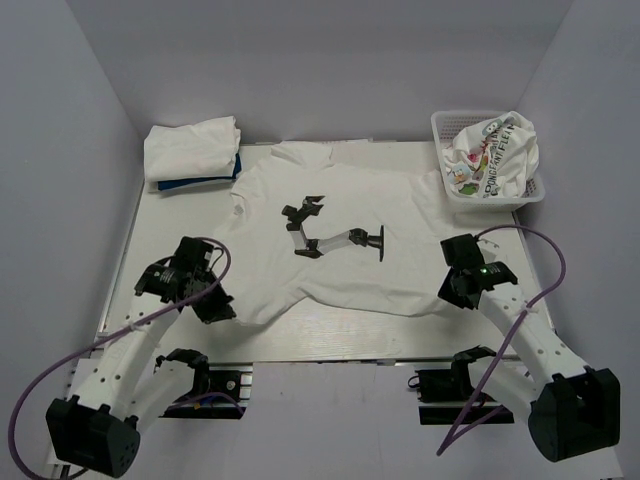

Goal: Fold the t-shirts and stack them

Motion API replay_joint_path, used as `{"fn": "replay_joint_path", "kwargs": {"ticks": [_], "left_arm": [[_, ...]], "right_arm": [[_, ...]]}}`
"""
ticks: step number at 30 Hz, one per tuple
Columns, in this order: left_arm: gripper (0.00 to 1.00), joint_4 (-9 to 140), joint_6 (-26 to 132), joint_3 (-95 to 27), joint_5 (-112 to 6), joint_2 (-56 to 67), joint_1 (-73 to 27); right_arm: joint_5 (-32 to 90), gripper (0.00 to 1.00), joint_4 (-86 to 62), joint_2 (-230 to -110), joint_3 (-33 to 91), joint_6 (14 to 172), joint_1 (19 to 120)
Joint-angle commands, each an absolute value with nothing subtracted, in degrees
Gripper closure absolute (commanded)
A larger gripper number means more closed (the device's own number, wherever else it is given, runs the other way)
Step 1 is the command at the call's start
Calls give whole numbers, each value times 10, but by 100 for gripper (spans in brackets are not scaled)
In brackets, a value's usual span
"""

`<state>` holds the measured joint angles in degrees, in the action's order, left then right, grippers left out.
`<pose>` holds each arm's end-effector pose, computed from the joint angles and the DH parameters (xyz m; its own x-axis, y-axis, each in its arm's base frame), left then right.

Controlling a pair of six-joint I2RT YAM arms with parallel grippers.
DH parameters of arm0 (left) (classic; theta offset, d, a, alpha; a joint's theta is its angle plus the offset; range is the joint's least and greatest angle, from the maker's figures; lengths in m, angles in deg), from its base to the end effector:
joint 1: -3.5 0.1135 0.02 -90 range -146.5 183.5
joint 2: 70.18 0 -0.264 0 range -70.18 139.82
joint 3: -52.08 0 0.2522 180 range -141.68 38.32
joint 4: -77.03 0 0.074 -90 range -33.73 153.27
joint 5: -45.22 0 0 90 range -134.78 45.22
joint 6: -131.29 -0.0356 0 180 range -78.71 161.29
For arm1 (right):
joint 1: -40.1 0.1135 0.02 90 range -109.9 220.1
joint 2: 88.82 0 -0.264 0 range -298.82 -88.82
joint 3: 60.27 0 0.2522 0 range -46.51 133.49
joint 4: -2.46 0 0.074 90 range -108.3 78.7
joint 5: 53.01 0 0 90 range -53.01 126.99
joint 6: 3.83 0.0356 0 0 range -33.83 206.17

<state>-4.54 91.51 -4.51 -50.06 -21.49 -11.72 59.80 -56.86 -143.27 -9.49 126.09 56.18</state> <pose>0.1210 -0.0363 0.2414 -0.8126 -0.5720 -0.1120 -0.5284 0.8040 -0.2726 0.1640 0.0329 0.2170 -0.7118 0.4104 -0.5699 0.4833 0.8751 0.0265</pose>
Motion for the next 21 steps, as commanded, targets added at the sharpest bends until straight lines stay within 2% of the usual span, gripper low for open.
{"fn": "replay_joint_path", "kwargs": {"ticks": [1,9,21], "left_arm": [[100,26,900,-103,-448,-175,-119],[100,184,865,-229,-425,-19,-119],[100,157,805,-538,-319,275,-107]], "right_arm": [[614,100,-576,-1460,-85,1270,560],[679,100,-545,-1557,23,1227,557],[707,100,-545,-1712,203,1183,507]]}}
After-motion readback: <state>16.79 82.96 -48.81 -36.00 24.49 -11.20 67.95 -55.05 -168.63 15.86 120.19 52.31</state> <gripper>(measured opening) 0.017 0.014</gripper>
